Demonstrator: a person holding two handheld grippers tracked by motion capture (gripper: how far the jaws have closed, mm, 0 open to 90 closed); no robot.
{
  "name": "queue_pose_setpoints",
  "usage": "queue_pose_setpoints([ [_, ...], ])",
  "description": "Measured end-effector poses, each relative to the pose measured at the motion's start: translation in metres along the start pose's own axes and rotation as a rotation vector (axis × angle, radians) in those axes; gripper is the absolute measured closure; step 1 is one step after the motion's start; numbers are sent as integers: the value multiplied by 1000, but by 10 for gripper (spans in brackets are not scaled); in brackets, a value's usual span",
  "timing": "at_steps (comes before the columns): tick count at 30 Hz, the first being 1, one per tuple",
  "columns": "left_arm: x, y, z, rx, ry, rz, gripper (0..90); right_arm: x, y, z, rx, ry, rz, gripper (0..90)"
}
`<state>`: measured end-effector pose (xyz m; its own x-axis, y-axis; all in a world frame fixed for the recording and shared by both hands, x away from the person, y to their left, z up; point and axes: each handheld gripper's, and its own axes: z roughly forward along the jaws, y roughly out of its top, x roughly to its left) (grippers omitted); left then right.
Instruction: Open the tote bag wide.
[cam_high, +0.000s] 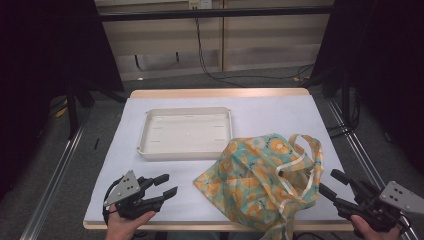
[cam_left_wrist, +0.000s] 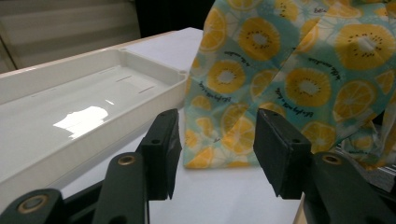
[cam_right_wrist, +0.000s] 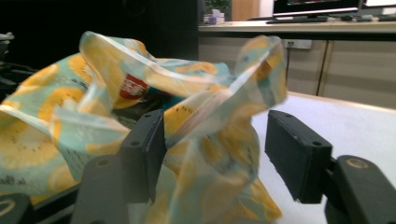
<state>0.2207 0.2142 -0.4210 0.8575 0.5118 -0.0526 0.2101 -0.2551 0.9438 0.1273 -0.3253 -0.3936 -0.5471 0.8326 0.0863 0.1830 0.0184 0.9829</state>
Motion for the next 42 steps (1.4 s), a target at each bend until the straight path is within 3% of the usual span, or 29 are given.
queue_pose_setpoints([
  [1,-2,3,3,1,-2,-6,438,3,5,5,1,18,-8,345],
  [5,-7,13,16,10,-29,10,444,6,11,18,19,46,-23,340],
  [6,-9,18,23,11,-59,17,460,7,12,21,23,52,-27,340],
  [8,-10,21,27,20,-72,20,480,7,14,24,25,59,-30,339],
  [9,-14,26,36,12,-116,28,552,8,17,31,30,61,-50,335],
  [13,-20,34,47,5,-155,45,631,9,26,46,42,81,-77,351],
  [16,-27,42,57,-12,-199,63,619,10,29,56,52,99,-77,350],
  [19,-32,49,64,-13,-211,64,565,11,30,69,71,104,-75,350],
  [20,-35,53,69,-12,-224,68,553,9,29,75,78,105,-65,412],
  [21,-35,53,69,-12,-224,68,553,9,29,75,78,105,-65,412],
  [22,-37,55,72,-8,-225,69,558,9,29,79,93,108,-63,545],
  [23,-39,57,75,-8,-237,74,558,9,29,79,93,108,-63,545],
  [26,-47,65,83,-17,-284,95,628,8,31,81,87,124,-44,726],
  [30,-57,75,92,-26,-319,119,673,6,36,83,70,142,-36,881],
  [34,-65,88,101,-43,-340,129,613,5,40,87,62,145,-33,900],
  [36,-68,96,105,-45,-324,136,582,5,43,92,62,162,-31,900],
  [38,-70,102,111,-51,-344,157,549,7,46,101,62,181,-42,900],
  [42,-65,104,119,-53,-333,127,538,9,48,108,66,189,-40,900],
])
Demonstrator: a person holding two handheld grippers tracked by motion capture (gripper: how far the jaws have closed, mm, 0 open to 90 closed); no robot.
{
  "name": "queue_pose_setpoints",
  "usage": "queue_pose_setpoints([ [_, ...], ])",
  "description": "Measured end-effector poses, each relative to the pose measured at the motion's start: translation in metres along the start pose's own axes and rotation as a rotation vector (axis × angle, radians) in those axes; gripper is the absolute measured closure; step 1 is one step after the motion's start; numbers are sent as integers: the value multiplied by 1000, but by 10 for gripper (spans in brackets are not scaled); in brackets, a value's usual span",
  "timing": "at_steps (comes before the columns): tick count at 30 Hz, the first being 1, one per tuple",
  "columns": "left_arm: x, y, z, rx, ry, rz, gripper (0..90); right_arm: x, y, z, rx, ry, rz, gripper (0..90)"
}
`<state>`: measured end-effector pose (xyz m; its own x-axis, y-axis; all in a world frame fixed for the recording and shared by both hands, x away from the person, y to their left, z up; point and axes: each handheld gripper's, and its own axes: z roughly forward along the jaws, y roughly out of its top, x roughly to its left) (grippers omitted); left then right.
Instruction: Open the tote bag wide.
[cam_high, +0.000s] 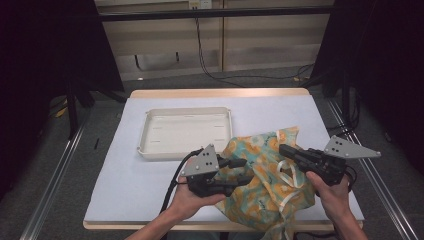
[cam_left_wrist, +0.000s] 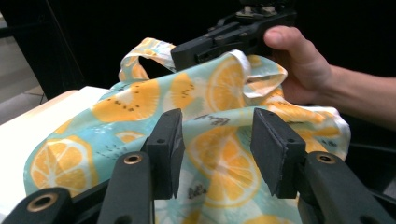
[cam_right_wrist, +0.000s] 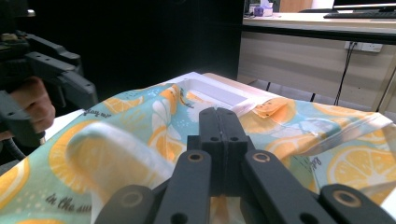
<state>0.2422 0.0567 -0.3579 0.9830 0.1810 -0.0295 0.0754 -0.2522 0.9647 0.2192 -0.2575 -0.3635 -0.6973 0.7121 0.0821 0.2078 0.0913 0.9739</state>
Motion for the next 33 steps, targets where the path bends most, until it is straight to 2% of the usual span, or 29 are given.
queue_pose_setpoints([
  [6,2,10,5,-23,-25,22,532,-3,0,4,-2,3,5,900],
  [7,3,11,9,-26,-35,39,523,-3,0,4,-5,3,9,900],
  [9,4,10,12,-30,-45,36,510,-3,0,4,-6,3,8,900],
  [11,4,9,18,-22,-36,43,480,-3,0,3,-3,2,10,900],
  [12,4,6,25,14,-39,42,415,-3,-2,2,-5,-1,11,900],
  [13,4,6,25,14,-39,42,415,-3,-2,2,-5,-1,11,900],
  [14,3,2,28,35,-33,46,415,-4,-2,2,-4,0,15,900],
  [15,3,0,29,43,-30,49,449,-5,-3,1,-3,0,13,900],
  [16,3,-3,30,56,-19,56,589,-5,-4,-1,-1,-4,19,900],
  [17,4,-5,30,63,-14,60,589,-5,-4,-1,-1,-4,19,900],
  [18,5,-8,30,74,-10,65,663,-6,-5,-1,-4,-5,19,900],
  [19,7,-9,29,89,-7,74,760,-7,-5,-2,-1,-8,21,900],
  [20,12,-12,24,94,14,60,900,-7,-5,-2,-2,-3,28,900],
  [25,20,-12,10,81,27,30,900,-7,-5,-1,-5,-2,23,900],
  [28,25,-12,-8,62,56,26,900,-6,-1,1,-10,-2,25,890],
  [29,25,-12,-8,62,56,26,900,-6,0,2,-8,0,22,879],
  [30,30,-13,-18,57,75,20,900,-6,1,2,-12,1,16,871],
  [31,30,-13,-18,57,75,20,900,-5,3,3,-16,5,14,859],
  [32,35,-17,-29,54,98,4,900,-5,4,4,-16,4,11,853],
  [33,35,-17,-29,54,98,4,900,-5,4,4,-16,4,11,853],
])
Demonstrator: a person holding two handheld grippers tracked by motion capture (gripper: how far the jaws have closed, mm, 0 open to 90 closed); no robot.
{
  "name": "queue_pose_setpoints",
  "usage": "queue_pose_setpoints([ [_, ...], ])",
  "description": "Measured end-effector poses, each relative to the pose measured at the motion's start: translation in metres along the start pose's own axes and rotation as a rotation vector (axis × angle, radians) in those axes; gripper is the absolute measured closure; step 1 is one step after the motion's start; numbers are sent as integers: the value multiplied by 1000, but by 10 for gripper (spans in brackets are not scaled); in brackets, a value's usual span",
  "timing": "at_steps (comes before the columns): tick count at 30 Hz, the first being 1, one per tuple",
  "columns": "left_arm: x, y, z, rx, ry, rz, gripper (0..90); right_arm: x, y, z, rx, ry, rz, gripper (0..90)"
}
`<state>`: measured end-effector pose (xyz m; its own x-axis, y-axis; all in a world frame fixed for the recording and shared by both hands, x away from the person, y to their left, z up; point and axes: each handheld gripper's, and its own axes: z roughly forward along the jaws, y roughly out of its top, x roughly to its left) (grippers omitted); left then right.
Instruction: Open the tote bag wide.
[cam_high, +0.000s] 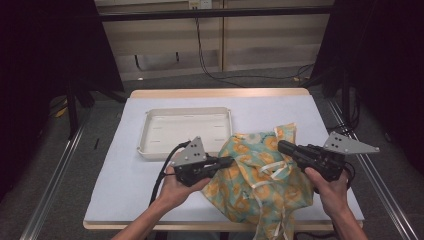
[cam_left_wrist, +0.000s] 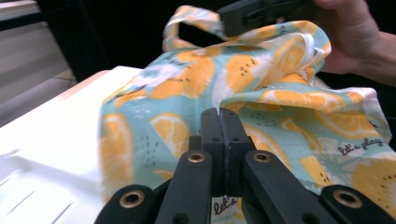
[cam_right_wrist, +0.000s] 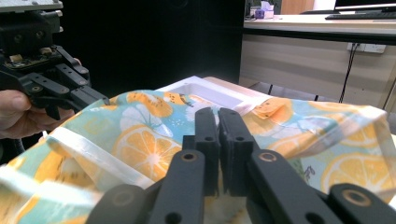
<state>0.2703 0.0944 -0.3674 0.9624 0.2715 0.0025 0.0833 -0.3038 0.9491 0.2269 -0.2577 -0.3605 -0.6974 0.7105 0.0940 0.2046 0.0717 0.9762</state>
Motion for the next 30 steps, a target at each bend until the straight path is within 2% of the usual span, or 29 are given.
queue_pose_setpoints([
  [6,16,-17,-25,16,66,-34,900,2,4,7,-10,12,-4,777],
  [7,21,-25,-31,29,82,-52,900,3,4,8,-15,11,-5,727],
  [8,21,-25,-31,29,82,-52,900,3,4,8,-15,11,-5,727],
  [12,29,-46,-38,59,103,-94,900,5,3,2,-13,6,-19,652],
  [16,33,-59,-35,100,109,-112,900,7,0,-8,-10,-1,-24,632],
  [18,35,-67,-32,110,96,-123,900,8,-4,-16,-6,-6,-29,621],
  [19,37,-72,-30,107,74,-153,900,9,-5,-18,-8,-2,-30,615],
  [24,31,-70,-30,76,55,-161,895,18,-5,-24,6,14,-43,588],
  [27,26,-64,-38,39,54,-159,806,27,-4,-24,22,33,-56,560],
  [28,23,-61,-41,30,59,-153,806,27,-4,-24,22,33,-56,560],
  [29,20,-59,-44,20,59,-147,708,29,-5,-24,25,42,-63,552],
  [30,16,-56,-47,14,65,-140,696,33,-6,-26,36,45,-70,538],
])
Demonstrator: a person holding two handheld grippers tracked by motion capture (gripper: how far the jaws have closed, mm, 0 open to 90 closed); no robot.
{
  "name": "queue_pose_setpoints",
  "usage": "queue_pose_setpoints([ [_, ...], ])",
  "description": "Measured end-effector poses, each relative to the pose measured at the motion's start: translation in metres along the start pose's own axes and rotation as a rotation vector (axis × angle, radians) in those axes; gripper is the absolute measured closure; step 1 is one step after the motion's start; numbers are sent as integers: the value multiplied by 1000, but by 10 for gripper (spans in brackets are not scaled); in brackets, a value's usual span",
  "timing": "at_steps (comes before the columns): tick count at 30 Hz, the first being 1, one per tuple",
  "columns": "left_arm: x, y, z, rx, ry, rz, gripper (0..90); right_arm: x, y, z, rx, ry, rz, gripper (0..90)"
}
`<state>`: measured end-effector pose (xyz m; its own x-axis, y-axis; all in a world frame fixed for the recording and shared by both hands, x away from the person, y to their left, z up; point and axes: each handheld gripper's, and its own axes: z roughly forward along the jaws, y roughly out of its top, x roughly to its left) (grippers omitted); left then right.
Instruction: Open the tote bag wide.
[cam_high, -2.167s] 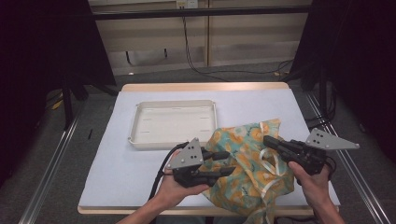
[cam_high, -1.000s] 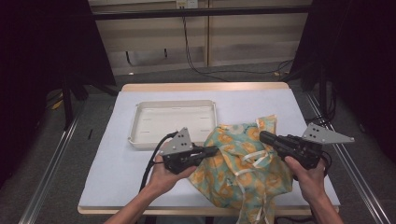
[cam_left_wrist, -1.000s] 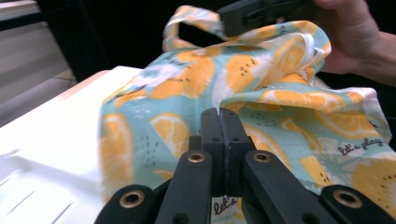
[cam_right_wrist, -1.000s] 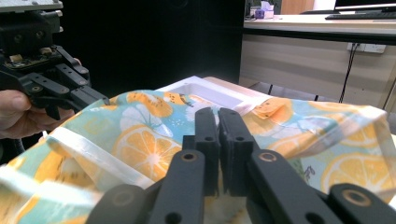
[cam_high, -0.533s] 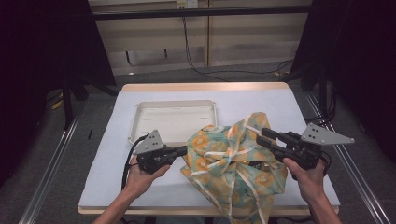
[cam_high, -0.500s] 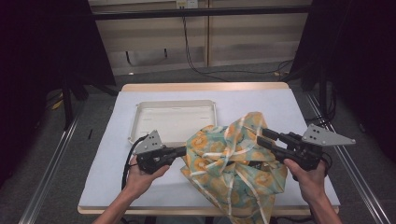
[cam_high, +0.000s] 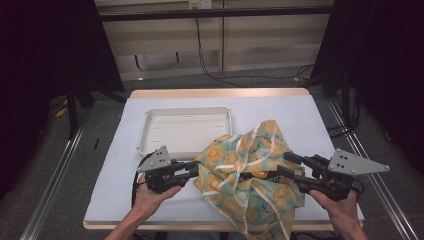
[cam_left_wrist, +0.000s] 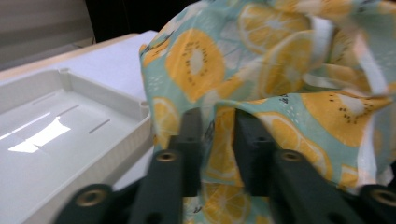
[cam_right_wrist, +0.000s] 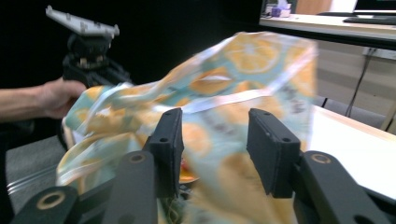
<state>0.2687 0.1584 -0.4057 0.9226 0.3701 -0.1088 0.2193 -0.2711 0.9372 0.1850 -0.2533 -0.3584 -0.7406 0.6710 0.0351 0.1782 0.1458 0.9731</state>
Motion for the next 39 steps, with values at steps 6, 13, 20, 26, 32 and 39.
queue_pose_setpoints([
  [6,-19,14,-21,-68,-6,41,645,-1,-3,-2,17,-10,-8,510],
  [13,-31,24,-31,-101,-19,74,589,-6,-5,7,33,-25,-22,496],
  [20,-46,17,1,-19,-105,108,532,-14,-6,23,60,-52,-30,519],
  [26,-47,16,34,55,-112,140,381,-16,-2,27,66,-47,-25,787],
  [32,-36,24,35,30,-112,120,709,-20,6,22,36,-52,-23,900],
  [39,-16,39,23,-26,-106,69,900,-35,17,15,-5,-117,-19,900],
])
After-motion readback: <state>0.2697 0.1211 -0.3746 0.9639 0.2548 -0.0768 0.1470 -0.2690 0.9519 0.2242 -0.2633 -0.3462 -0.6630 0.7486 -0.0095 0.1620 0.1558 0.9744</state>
